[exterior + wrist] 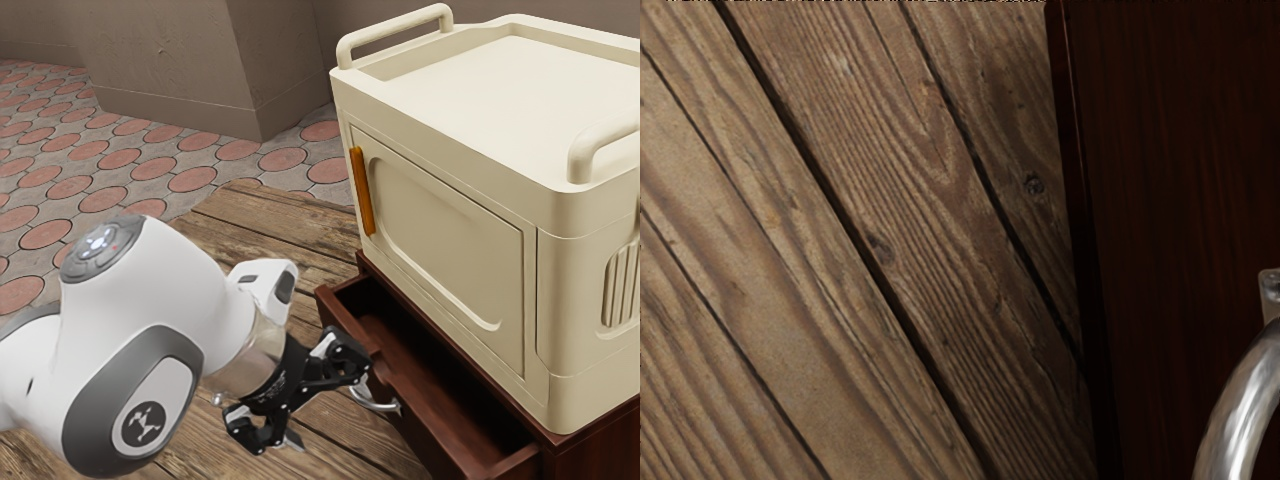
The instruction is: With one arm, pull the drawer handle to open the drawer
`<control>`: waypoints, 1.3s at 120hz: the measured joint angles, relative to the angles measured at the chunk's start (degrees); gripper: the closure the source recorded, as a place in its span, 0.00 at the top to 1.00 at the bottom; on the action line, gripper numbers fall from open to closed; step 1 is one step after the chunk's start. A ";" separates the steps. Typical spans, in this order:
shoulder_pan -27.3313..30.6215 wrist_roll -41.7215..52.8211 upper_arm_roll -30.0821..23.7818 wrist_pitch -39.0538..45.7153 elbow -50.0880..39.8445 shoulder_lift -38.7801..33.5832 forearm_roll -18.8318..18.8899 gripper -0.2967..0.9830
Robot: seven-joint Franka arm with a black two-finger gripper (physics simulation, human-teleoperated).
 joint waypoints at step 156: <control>-8.97 -2.33 9.75 -0.55 -7.65 -6.69 2.63 0.77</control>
